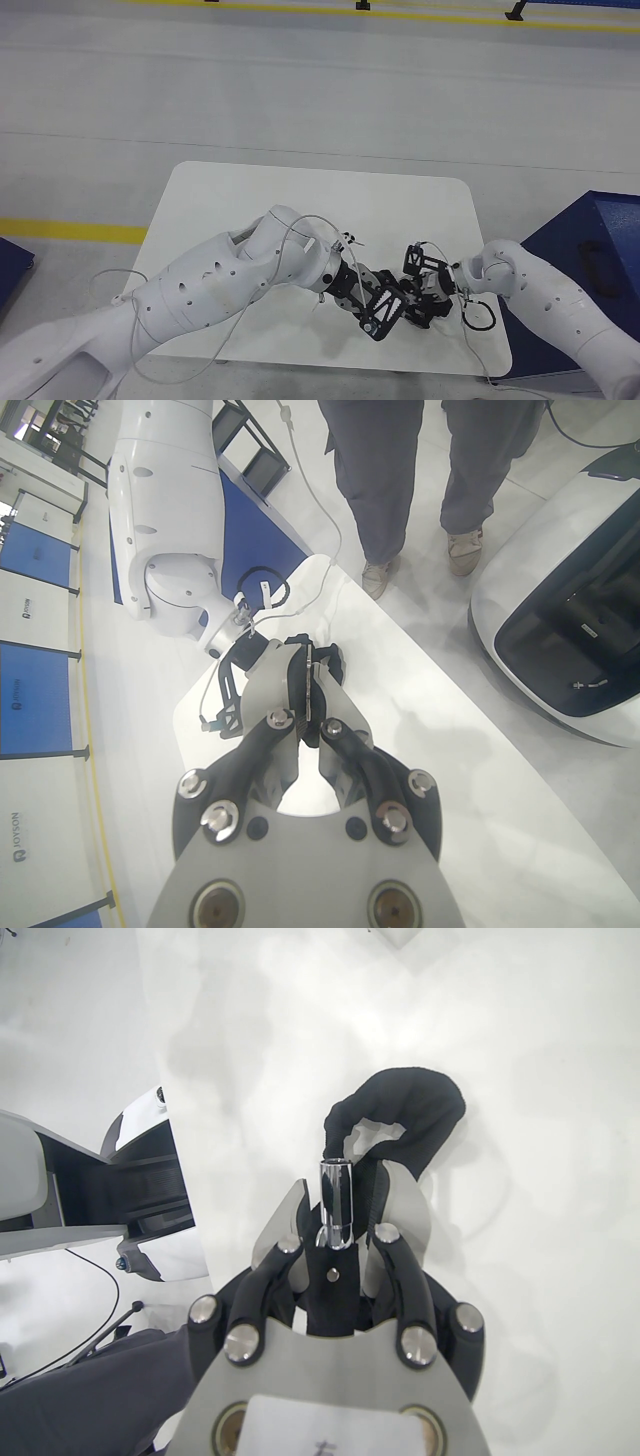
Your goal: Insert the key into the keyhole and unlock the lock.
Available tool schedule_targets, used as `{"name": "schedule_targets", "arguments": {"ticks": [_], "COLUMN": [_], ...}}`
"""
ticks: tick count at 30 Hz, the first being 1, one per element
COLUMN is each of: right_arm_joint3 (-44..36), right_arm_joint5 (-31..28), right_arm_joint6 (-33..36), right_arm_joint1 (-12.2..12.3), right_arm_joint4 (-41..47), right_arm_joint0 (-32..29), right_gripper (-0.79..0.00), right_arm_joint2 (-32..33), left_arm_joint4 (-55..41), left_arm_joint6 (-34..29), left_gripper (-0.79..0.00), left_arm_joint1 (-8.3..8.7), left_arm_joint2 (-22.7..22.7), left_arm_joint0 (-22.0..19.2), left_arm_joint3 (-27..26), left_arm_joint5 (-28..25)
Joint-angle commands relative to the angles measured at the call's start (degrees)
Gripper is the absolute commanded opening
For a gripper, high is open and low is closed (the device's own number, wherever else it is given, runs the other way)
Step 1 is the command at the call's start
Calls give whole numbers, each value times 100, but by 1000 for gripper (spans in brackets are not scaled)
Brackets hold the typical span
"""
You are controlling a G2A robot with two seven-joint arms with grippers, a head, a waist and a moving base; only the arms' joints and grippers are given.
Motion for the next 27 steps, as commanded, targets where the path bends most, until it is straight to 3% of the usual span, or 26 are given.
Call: {"name": "schedule_targets", "arguments": {"ticks": [1,25,26,27], "right_arm_joint3": [28,199,223,251], "right_arm_joint5": [-34,349,364,391], "right_arm_joint6": [97,917,943,979], "right_arm_joint1": [17,-217,-230,-244], "right_arm_joint4": [61,474,479,492], "right_arm_joint0": [-15,-112,-112,-115], "right_gripper": [-508,-591,-650,-785], "right_arm_joint2": [35,64,65,61], "left_arm_joint4": [-5,-18,-22,-20], "left_arm_joint6": [13,128,133,139], "left_gripper": [-785,-785,-785,-785], "left_arm_joint1": [5,36,38,41], "left_arm_joint2": [6,119,116,116], "left_arm_joint0": [-10,-100,-102,-102], "left_arm_joint3": [-6,46,46,43], "left_arm_joint5": [0,0,0,0]}}
